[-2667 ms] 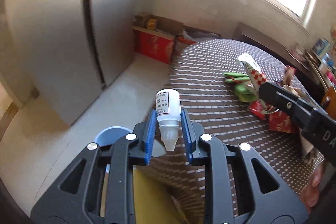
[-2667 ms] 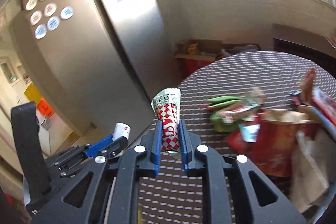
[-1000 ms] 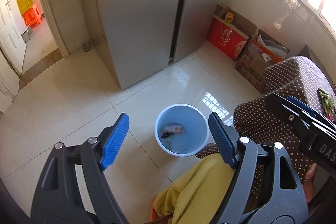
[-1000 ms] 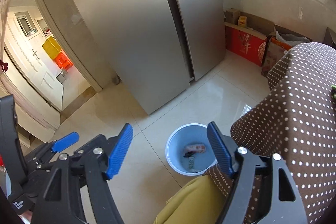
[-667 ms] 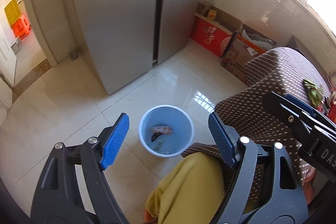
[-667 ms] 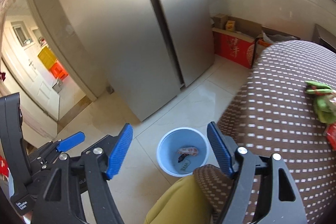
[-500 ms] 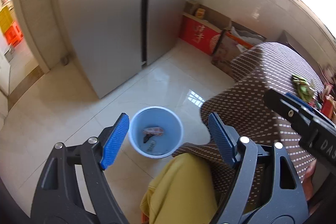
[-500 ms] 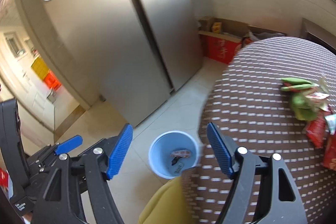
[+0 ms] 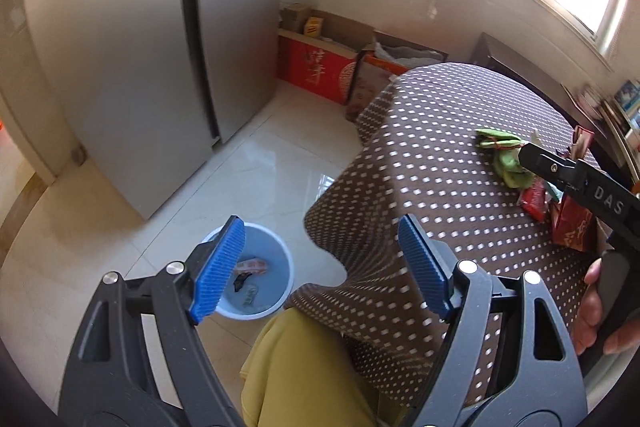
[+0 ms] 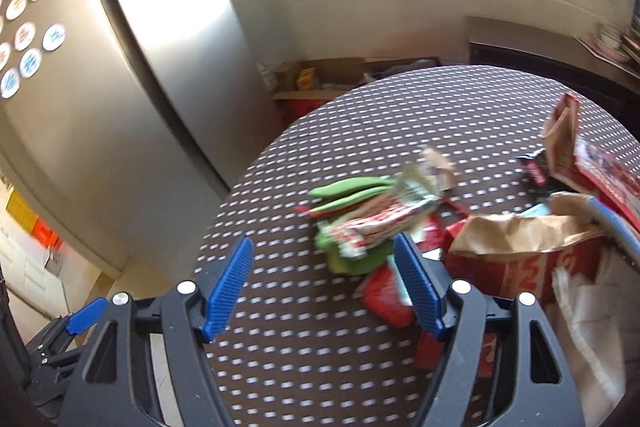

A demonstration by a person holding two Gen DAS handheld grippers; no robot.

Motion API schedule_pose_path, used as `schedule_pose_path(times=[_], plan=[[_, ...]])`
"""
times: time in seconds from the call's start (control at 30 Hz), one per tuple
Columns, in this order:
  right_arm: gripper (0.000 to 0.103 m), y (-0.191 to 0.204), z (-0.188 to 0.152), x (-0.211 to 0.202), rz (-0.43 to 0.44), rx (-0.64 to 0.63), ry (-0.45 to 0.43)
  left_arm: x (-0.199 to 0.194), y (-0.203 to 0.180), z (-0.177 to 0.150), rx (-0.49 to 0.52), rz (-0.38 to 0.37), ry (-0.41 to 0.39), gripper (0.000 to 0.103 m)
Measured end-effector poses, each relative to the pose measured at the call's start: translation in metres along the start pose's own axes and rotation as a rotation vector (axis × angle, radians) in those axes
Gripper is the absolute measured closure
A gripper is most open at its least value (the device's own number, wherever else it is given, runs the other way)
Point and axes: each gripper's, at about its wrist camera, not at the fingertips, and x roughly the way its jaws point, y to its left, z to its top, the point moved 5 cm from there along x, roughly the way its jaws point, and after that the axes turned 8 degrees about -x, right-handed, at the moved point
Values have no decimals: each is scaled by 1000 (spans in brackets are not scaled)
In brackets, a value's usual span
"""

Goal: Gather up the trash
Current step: 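Grasp the red-and-white snack wrapper on the table with the right gripper, then grasp the green felt leaf ornament with the left gripper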

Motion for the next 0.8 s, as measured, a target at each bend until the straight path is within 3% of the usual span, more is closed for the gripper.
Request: schedule_pose_path(times=[0.17, 0.27, 0.4, 0.43, 0.53, 0.8], plan=[[32, -14, 4, 10, -46, 11, 6, 7, -10, 5, 11, -17, 8, 25], [37, -11, 10, 16, -102, -14, -2, 10, -11, 7, 12, -15, 7, 25], [56, -15, 13, 27, -169, -61, 18, 16, -6, 8, -4, -1, 18, 25], [69, -16, 14, 31, -172, -67, 20, 17, -4, 8, -10, 4, 20, 25], [79, -18, 14, 34, -160, -67, 21, 18, -2, 8, -16, 9, 23, 25], [80, -34, 12, -5, -71, 13, -40, 20, -18, 9, 14, -8, 24, 25]])
